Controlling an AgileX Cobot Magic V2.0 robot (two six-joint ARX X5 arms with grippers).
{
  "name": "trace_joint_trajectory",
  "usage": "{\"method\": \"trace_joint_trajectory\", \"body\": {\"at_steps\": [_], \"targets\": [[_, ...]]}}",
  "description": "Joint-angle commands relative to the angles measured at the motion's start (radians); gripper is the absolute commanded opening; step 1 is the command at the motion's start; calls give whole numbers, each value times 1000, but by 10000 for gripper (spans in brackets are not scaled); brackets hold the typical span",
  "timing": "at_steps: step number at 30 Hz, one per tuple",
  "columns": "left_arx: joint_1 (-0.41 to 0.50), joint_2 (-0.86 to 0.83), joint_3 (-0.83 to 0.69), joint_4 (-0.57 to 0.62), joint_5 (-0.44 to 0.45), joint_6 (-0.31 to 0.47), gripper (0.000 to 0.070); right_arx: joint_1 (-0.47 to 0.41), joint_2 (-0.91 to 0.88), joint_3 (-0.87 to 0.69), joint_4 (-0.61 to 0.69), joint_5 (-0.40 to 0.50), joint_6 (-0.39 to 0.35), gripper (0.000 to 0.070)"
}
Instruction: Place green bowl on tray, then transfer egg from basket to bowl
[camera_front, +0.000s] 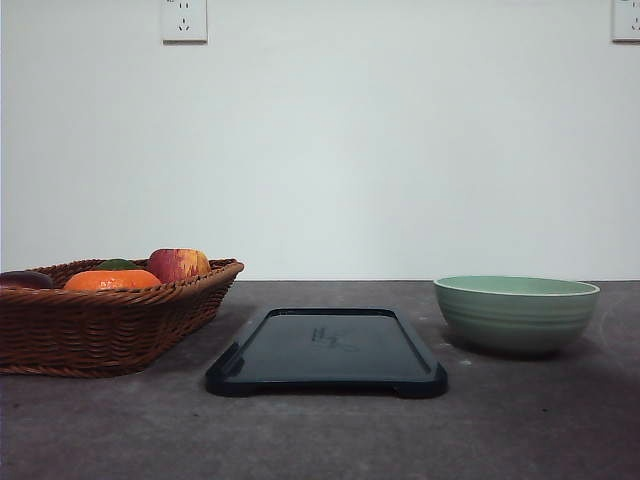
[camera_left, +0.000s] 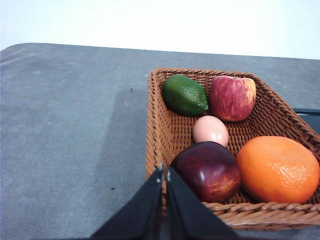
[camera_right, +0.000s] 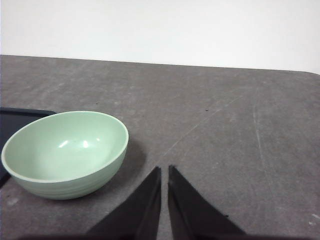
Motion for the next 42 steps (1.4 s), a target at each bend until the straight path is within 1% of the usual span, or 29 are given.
{"method": "trace_joint_trajectory", "body": {"at_steps": [1, 3, 5, 7, 8, 10, 11, 14, 16, 17, 18, 19, 20, 22, 24, 25, 28, 29, 30, 32, 35, 39, 42], "targets": [[0, 0, -19, -2, 0, -1, 0, 0, 1, -4, 11, 0, -6, 18], [0, 0, -19, -1, 0, -6, 0, 0, 1, -4, 12, 0, -5, 18], [0, 0, -19, -1, 0, -34, 0, 0, 1, -4, 28, -1, 18, 18], [0, 0, -19, 4, 0, -84, 0, 3, 1, -4, 34, -5, 68, 18], [0, 0, -19, 8, 0, -128, 0, 3, 1, -3, 34, -5, 100, 18], [0, 0, -19, 22, 3, -264, 0, 3, 1, -3, 34, -3, 177, 18], [0, 0, -19, 27, 6, -354, 0, 3, 1, -3, 37, -3, 221, 18], [0, 0, -19, 40, 6, -575, 0, 3, 1, -3, 48, -3, 388, 14], [0, 0, -16, 60, 6, -727, 0, 3, 1, -3, 68, -4, 467, 10], [0, 0, -12, 75, 7, -810, 0, 3, 1, -3, 84, -6, 496, 10], [0, 0, -9, 95, 9, -864, 0, 3, 1, -1, 102, -11, 507, 10], [0, 0, -7, 123, 17, -897, 0, 3, 1, 1, 124, -21, 509, 10], [0, 0, -6, 163, 23, -905, 0, 3, 1, 6, 146, -31, 509, 9], [0, 0, -1, 242, 26, -891, 0, 3, 1, 22, 173, -45, 509, 9], [0, 0, 10, 321, 26, -833, 0, 3, 2, 49, 182, -54, 504, 7], [0, 0, 16, 356, 26, -789, 0, 3, 2, 64, 182, -55, 496, 7], [0, 0, 46, 429, 26, -603, 0, 3, 8, 109, 182, -56, 447, 7], [0, 0, 63, 434, 26, -535, 0, 3, 15, 127, 180, -57, 421, 7], [0, 1, 80, 432, 26, -485, 0, 3, 23, 143, 180, -58, 400, 7], [0, 7, 118, 428, 25, -409, 1, 3, 51, 183, 172, -74, 360, 7], [0, 29, 191, 369, 24, -355, 1, 3, 115, 254, 126, -116, 315, 7], [0, 99, 328, 171, 25, -329, 1, 3, 231, 360, 45, -183, 258, 7], [0, 175, 434, 15, 25, -329, 0, 3, 321, 438, -13, -195, 232, 7]]}}
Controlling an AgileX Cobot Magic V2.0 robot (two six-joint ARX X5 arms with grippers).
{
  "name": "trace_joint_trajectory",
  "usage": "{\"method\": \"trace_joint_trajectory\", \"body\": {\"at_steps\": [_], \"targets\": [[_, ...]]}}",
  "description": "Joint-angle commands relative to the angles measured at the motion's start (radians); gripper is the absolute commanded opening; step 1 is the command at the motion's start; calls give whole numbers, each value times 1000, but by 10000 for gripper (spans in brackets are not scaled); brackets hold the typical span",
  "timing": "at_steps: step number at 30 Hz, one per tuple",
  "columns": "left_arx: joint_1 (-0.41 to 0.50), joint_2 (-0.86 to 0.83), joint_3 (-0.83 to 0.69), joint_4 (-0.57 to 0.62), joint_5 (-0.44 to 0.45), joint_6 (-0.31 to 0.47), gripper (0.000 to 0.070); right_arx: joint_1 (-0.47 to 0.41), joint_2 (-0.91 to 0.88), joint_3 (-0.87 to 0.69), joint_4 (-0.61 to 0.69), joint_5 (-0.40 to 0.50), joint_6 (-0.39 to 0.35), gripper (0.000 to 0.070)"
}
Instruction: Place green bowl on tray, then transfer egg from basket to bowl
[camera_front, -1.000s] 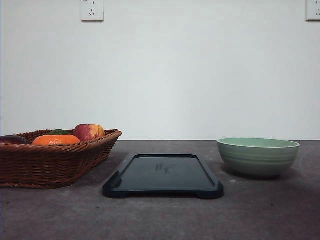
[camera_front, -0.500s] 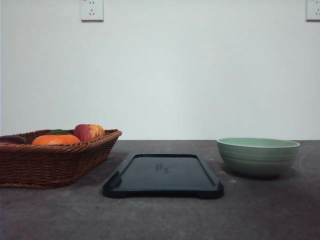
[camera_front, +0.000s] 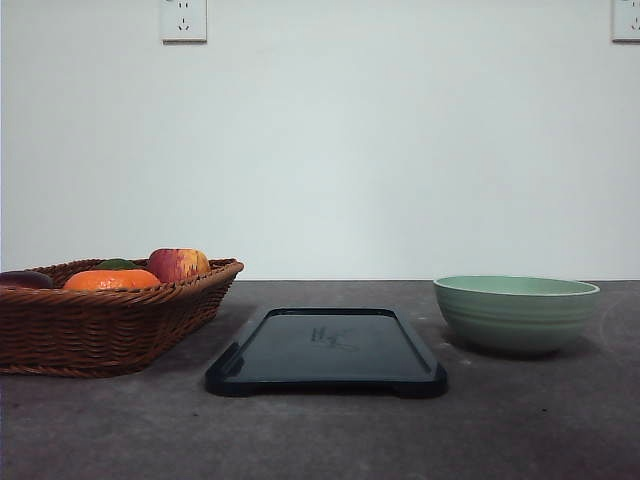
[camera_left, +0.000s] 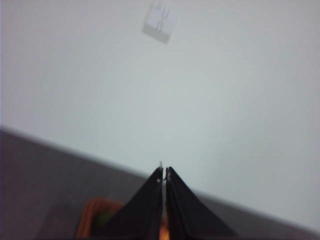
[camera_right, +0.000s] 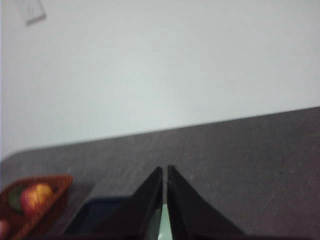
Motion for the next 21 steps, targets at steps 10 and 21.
{"method": "trace_joint_trajectory", "body": {"at_steps": [10, 21], "targets": [[0, 331, 284, -308, 31, 98, 0, 3, 312, 253, -251, -4, -62, 7], [-3, 692, 503, -571, 198, 205, 0, 3, 554, 419, -507, -27, -102, 7]]}}
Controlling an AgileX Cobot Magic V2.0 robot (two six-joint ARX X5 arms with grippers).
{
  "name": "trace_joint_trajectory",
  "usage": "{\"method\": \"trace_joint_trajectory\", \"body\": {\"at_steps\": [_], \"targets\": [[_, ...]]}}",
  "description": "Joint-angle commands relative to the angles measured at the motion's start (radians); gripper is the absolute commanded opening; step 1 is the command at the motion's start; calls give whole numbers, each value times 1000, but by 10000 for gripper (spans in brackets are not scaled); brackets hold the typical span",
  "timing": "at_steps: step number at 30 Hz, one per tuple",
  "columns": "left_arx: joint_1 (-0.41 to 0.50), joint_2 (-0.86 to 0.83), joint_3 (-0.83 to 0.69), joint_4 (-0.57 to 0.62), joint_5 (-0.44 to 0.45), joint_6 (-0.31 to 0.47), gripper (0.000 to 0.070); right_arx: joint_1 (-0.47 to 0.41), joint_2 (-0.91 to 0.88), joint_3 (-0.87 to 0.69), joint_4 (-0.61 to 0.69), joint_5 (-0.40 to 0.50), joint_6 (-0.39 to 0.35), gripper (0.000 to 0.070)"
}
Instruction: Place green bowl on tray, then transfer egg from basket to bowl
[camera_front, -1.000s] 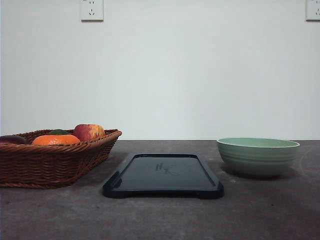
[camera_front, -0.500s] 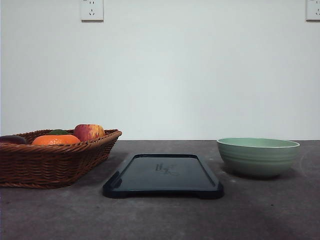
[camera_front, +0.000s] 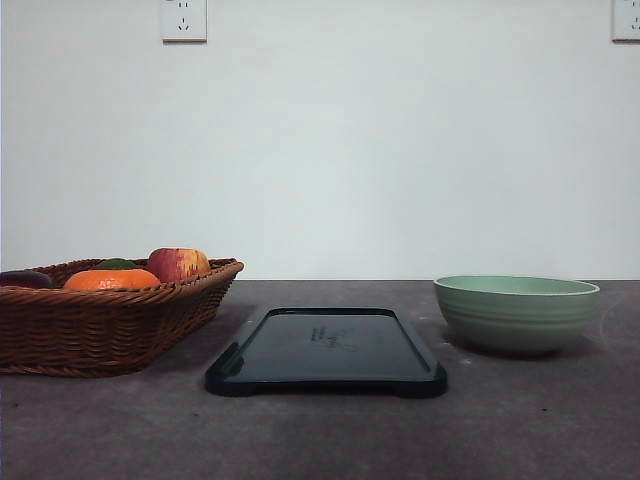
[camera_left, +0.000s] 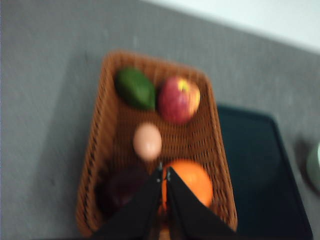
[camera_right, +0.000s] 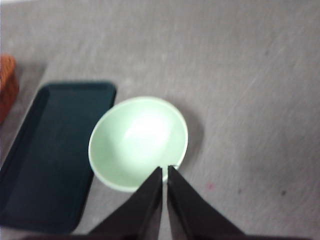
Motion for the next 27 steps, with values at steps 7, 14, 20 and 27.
{"method": "trace_joint_trajectory", "body": {"at_steps": [7, 14, 20, 27], "targets": [[-2, 167, 128, -127, 29, 103, 2, 3, 94, 36, -77, -61, -32, 17], [-2, 177, 132, -100, 29, 104, 387, 3, 107, 37, -86, -61, -47, 349], [-2, 177, 132, -96, 29, 103, 402, 3, 132, 51, -97, -63, -26, 347], [-2, 177, 132, -93, 30, 103, 402, 3, 285, 142, -136, -87, -26, 345]]}}
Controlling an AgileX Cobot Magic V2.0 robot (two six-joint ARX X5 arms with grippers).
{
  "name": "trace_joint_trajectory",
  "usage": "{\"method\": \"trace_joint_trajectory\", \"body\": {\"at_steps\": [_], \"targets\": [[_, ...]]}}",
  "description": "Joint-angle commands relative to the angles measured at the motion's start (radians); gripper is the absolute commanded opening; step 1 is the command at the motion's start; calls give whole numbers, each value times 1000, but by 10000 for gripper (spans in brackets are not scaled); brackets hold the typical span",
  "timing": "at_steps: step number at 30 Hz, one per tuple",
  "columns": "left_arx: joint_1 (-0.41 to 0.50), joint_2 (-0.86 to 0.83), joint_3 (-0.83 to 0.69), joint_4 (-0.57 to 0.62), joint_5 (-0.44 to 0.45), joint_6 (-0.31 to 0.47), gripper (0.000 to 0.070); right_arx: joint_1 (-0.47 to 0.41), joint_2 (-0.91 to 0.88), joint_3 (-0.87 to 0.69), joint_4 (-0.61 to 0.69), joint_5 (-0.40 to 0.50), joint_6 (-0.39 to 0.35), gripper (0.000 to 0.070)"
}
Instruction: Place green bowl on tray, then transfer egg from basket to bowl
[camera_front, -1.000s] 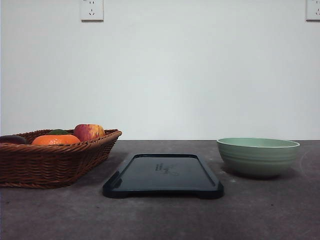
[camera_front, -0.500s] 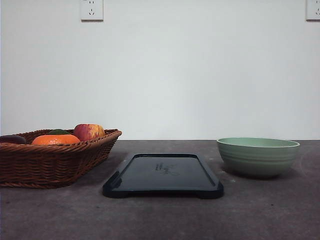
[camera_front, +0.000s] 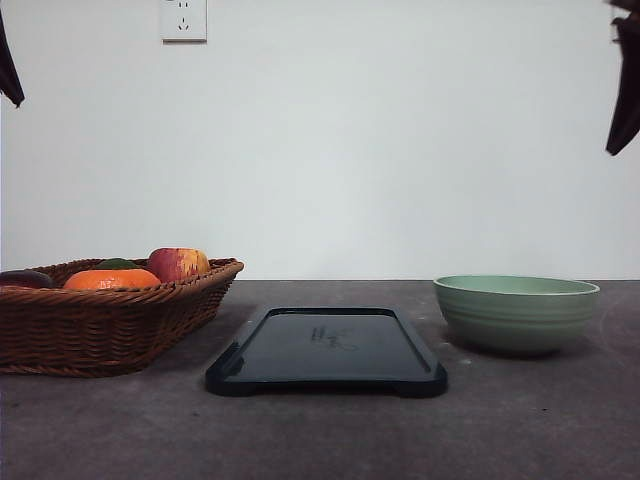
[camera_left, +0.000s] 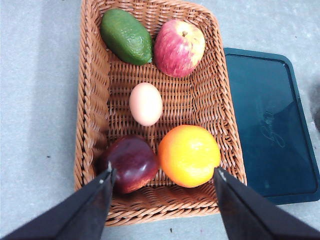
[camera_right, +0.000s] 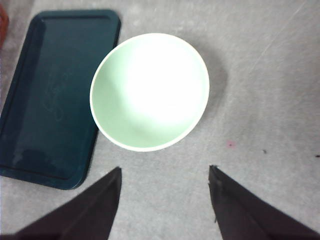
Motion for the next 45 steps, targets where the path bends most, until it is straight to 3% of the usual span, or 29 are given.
{"method": "trace_joint_trajectory", "body": {"at_steps": [1, 21, 23, 27, 33, 39, 45], "targets": [[-2, 3, 23, 11, 5, 10, 402, 3, 56, 37, -6, -3, 8, 345], [-2, 3, 23, 27, 4, 10, 402, -3, 498, 134, 137, 9, 9, 341], [-2, 3, 23, 27, 4, 10, 402, -4, 526, 134, 147, 8, 9, 286], [-2, 3, 23, 27, 4, 10, 402, -3, 558, 134, 156, 7, 5, 4], [-2, 3, 23, 26, 4, 10, 402, 11, 548, 189, 105, 4, -2, 0], [-2, 3, 23, 26, 4, 10, 399, 68, 548, 368, -13, 6, -25, 0], [-2, 4, 23, 26, 4, 10, 395, 141, 551, 525, -44, 7, -17, 0]]}}
